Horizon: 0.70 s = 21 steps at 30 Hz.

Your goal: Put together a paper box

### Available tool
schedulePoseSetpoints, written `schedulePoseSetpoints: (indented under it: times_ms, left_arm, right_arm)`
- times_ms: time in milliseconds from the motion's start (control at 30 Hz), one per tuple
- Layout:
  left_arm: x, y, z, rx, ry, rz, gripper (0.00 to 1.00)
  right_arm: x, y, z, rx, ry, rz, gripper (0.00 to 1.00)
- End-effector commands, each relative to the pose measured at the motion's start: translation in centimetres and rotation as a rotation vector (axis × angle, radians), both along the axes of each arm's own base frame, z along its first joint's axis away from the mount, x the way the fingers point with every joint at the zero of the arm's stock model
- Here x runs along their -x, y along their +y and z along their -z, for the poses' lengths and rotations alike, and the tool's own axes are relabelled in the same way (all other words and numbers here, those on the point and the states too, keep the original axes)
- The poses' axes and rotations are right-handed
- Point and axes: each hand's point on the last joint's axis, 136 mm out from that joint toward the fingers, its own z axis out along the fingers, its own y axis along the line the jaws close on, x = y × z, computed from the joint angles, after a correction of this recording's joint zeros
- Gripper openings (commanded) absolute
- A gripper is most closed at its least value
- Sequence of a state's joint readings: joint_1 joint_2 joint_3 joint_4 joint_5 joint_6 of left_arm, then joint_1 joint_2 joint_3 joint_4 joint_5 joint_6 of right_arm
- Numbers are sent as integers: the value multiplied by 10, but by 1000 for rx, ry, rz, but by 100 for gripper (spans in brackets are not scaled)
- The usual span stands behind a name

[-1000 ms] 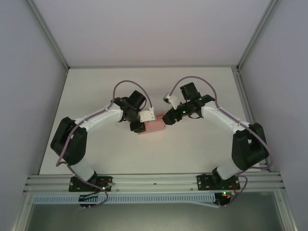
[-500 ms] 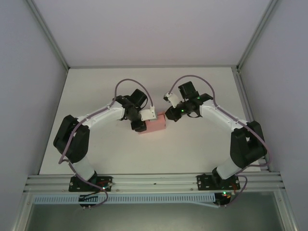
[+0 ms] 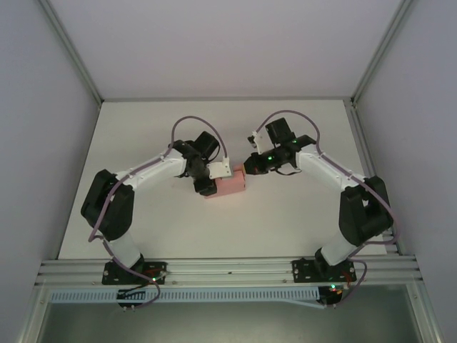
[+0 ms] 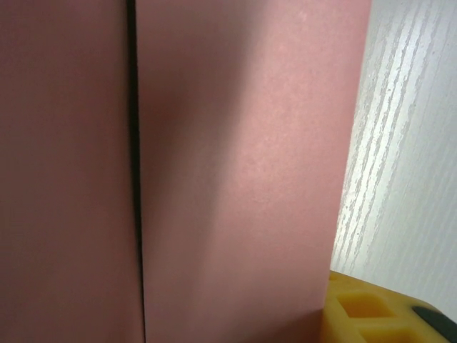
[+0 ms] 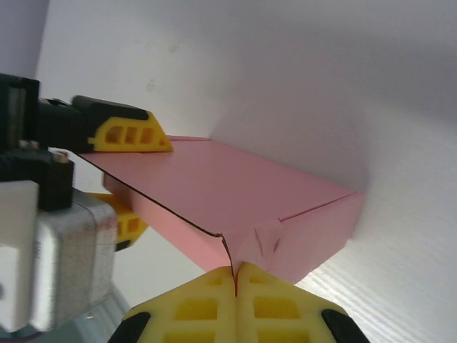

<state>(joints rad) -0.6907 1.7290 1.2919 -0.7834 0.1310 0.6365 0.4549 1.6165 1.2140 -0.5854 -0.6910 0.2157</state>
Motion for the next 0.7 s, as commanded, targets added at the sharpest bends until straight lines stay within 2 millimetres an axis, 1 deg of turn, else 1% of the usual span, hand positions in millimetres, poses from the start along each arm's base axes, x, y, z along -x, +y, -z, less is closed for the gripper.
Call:
schedulePoseSetpoints:
  times_ms: [0, 100, 200, 400, 500, 600, 667]
  left_arm:
    - [-8, 5, 11, -45, -5, -22, 45]
    - [-7, 5, 10, -43, -5, -15, 45]
    - [-7, 3, 8, -36, -9, -4, 45]
    - [-9, 0, 11, -41, 1, 4, 45]
    - [-10, 1, 13, -45, 1, 9, 45]
    - [-11, 0, 11, -40, -2, 10, 45]
    - [-12, -3, 9, -29, -4, 14, 45]
  right_arm:
    - [25, 17, -34, -211, 224, -52, 0]
    - [21, 15, -34, -228, 273, -35, 0]
    - [20, 13, -29, -206, 297, -28, 0]
    - [14, 11, -13, -168, 311, 5, 0]
    - [12, 3, -5, -97, 263, 8, 0]
    - [4, -7, -6, -53, 195, 38, 0]
    - [7, -10, -1, -2, 114, -2, 0]
